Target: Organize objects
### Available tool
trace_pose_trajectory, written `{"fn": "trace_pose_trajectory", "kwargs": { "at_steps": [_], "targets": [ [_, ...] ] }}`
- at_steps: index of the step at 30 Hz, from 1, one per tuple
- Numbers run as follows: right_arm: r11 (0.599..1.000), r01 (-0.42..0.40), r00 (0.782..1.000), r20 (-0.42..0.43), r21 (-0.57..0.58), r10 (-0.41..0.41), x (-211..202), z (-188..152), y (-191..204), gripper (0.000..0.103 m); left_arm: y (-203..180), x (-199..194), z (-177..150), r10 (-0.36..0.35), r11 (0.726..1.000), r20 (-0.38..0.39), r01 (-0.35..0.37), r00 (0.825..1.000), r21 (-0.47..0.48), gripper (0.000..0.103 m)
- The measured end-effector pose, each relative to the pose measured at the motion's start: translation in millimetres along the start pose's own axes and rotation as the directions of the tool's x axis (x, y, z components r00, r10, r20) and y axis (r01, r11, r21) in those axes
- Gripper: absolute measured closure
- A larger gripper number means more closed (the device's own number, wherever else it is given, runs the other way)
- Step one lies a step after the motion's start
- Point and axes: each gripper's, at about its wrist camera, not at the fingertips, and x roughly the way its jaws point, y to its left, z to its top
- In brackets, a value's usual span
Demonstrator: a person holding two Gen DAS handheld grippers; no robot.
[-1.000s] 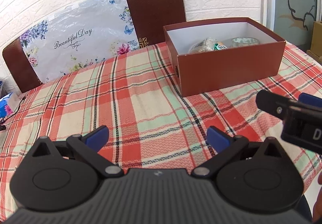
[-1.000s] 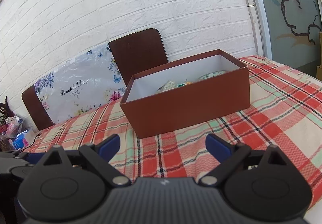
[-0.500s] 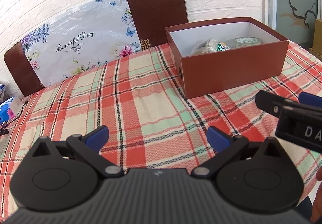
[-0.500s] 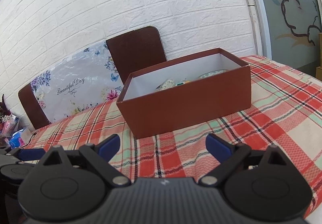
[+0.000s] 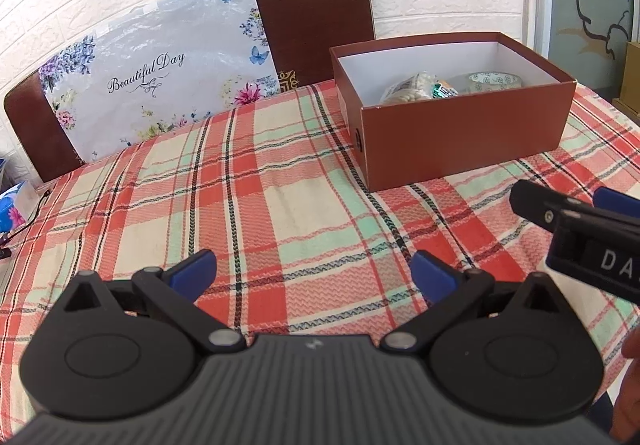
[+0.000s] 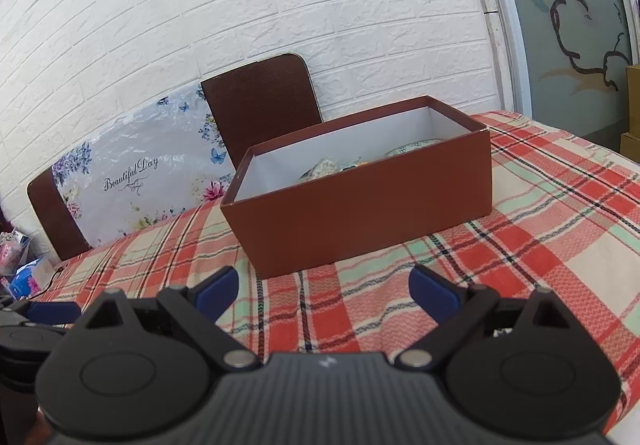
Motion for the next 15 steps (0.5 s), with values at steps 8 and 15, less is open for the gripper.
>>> {"fn": "trace_pose_trajectory", "kwargs": {
  "at_steps": [8, 15],
  "targets": [
    [1.0, 0.001, 1.0, 0.0, -0.002, -0.001, 2.7, -0.4, 1.0, 0.007, -0.3, 1.3, 0.9, 0.007, 1.0, -0.002, -0.007, 1.0, -0.006, 0.0],
    [1.0, 0.001, 1.0, 0.005, -0.002, -0.001, 1.9, -0.2, 1.3, 0.007, -1.6, 5.1, 0.5, 0.014, 1.0, -0.014, -0.014, 1.0, 0.001, 0.0]
  ]
}}
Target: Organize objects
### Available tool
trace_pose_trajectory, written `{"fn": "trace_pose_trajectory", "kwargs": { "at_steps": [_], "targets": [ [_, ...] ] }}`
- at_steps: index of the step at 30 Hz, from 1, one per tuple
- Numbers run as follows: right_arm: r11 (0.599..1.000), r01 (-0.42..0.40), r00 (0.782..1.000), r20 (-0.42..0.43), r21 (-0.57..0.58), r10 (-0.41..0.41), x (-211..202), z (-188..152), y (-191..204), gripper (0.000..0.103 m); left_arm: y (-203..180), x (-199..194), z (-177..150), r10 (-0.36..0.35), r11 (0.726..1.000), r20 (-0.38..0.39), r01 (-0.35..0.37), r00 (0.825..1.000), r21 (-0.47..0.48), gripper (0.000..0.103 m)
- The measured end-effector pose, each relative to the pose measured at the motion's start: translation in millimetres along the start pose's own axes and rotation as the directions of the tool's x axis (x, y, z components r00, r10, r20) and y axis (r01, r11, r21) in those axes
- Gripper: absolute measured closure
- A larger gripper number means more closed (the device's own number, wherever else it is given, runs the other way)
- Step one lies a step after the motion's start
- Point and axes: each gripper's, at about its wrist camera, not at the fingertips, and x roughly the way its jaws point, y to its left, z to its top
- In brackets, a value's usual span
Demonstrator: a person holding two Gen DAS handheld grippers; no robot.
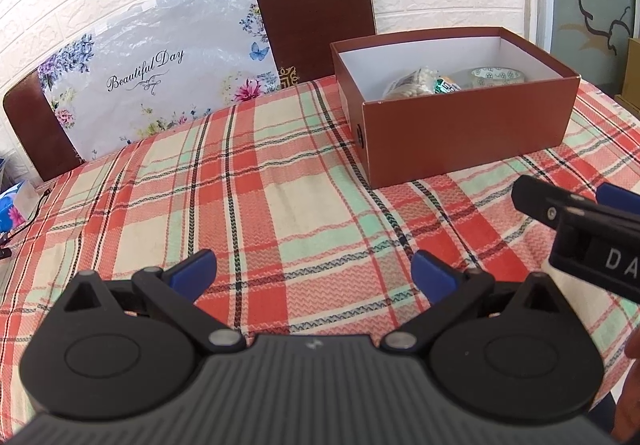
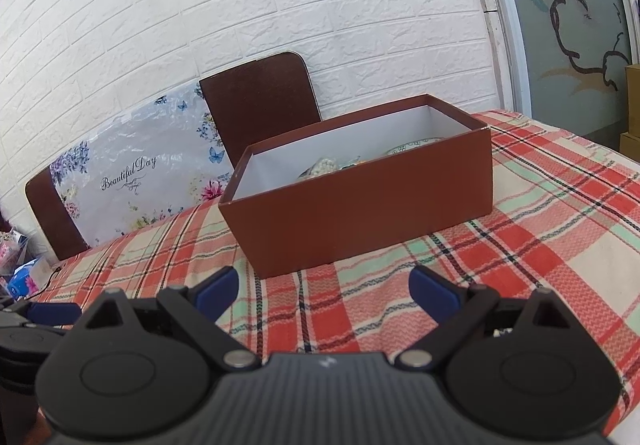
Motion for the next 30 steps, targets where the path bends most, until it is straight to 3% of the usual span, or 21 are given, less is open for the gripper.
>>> {"fn": "trace_pose_trajectory", "kwargs": {
  "at_steps": [30],
  "targets": [
    [0.999, -0.009, 1.0, 0.026, -0.039, 0.01, -9.9, -1.5, 9.6, 0.007, -2.5, -5.8, 0.0, 0.0, 0.999, 0.003, 0.0, 1.0, -0.033, 0.0]
  ]
}}
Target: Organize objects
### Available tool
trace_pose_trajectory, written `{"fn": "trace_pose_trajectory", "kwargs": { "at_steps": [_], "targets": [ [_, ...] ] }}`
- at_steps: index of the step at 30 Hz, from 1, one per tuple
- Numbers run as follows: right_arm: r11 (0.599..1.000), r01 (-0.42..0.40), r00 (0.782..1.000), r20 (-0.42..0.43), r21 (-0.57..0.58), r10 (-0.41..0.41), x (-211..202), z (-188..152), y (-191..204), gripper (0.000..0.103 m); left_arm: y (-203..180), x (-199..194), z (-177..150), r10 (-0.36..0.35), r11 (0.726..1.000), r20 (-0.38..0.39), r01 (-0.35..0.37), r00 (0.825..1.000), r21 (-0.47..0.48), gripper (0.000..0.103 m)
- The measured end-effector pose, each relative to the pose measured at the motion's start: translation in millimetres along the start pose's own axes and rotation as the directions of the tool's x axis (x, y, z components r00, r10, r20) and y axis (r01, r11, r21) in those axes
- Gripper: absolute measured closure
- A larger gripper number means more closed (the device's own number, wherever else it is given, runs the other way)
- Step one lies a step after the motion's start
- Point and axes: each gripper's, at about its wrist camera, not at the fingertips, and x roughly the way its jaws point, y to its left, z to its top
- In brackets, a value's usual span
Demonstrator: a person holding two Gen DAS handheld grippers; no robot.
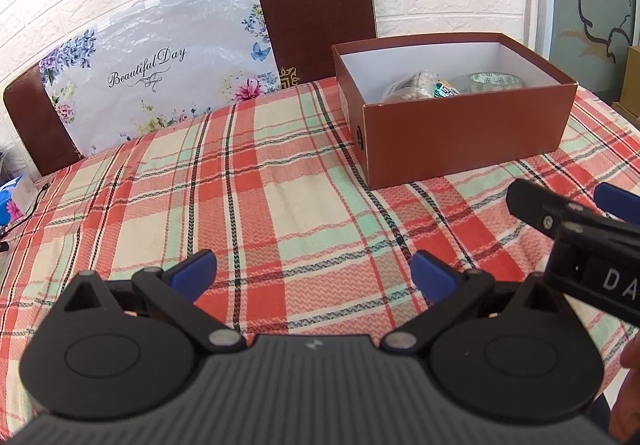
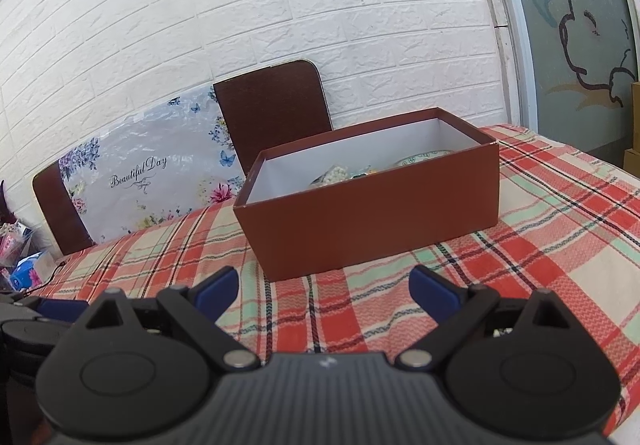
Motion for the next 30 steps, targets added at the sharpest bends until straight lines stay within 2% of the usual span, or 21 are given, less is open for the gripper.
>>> {"fn": "trace_pose_trajectory", "kwargs": {
  "at_steps": [30],
  "targets": [
    [1.0, 0.01, 1.0, 0.018, -0.004, -0.01, -8.5, 0.5, 3.4, 0.007, 5.0, -7.2, -1.4, -0.008, 1.0, 0.017, 0.009, 1.0, -0.025, 0.0]
  ]
}}
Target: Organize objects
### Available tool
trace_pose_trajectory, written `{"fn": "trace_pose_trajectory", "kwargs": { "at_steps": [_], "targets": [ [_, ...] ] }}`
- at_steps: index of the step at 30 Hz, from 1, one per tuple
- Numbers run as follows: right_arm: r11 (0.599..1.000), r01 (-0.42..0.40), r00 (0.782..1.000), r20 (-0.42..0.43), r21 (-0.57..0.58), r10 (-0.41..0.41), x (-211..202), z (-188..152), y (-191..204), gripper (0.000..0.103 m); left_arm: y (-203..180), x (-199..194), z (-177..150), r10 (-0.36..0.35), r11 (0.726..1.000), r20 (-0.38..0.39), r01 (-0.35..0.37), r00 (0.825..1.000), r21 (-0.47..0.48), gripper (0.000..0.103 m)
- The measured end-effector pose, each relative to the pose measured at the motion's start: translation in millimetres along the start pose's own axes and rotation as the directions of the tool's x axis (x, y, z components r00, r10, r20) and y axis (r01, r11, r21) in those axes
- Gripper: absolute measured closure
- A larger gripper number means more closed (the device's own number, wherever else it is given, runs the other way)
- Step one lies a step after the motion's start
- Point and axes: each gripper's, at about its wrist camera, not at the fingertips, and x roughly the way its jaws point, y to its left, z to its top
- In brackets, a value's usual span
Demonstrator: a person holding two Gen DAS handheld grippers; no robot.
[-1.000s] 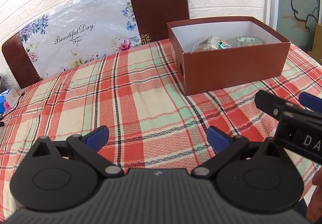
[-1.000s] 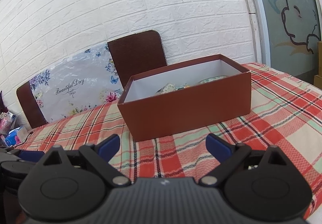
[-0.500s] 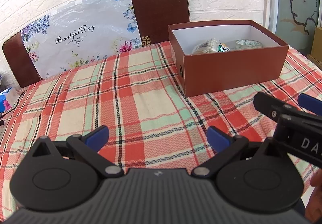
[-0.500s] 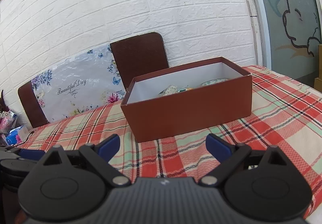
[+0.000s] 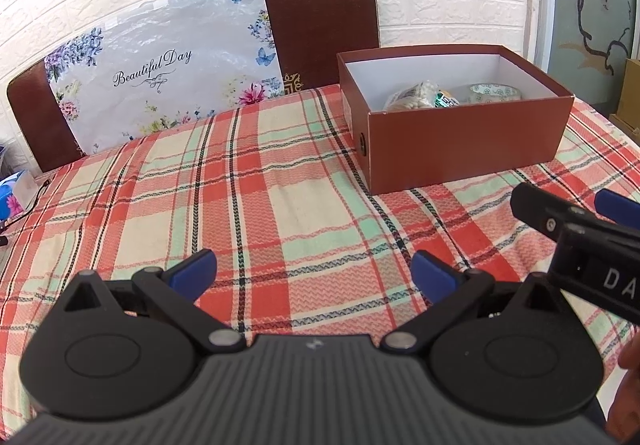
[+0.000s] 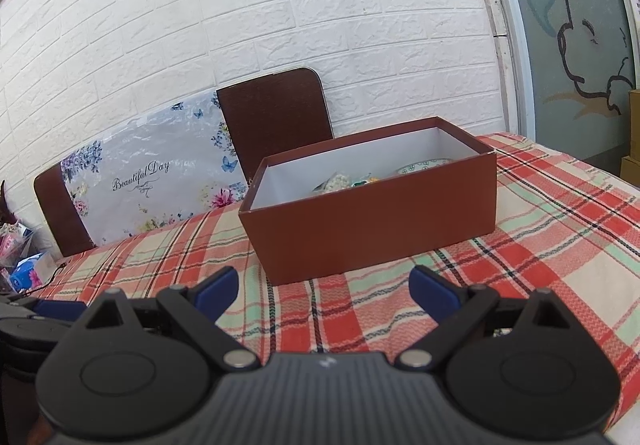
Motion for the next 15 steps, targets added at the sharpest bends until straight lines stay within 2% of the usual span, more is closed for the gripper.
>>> {"fn": "trace_pose_trajectory", "kwargs": {
  "at_steps": [15],
  "targets": [
    [1.0, 0.008, 1.0, -0.019, 0.02, -0.008, 3.8, -1.0, -2.0, 0.007, 7.4, 3.2, 0.8, 0.003, 1.0, -0.006, -0.003, 1.0, -0.02, 0.0]
  ]
}}
